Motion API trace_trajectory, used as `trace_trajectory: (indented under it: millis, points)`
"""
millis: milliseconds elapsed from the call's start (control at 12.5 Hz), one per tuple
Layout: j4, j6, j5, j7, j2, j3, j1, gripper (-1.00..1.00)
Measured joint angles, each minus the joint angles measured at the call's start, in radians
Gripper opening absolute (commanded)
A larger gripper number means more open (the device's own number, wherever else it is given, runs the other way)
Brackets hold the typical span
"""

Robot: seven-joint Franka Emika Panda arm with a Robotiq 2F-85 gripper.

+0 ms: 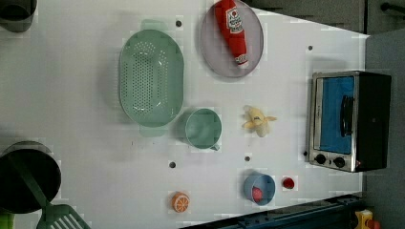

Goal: Pick Banana and place it in mug.

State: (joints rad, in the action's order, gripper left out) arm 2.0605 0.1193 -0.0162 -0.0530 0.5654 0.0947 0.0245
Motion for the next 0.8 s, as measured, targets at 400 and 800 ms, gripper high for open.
trace_trajectory:
  millis: [400, 800]
  points:
    - [0.205, 0.237, 0.021, 0.175, -0.258, -0.024, 0.005, 1.00]
    - [0.408, 0.569, 0.005, 0.429, -0.549, -0.022, -0.010, 1.00]
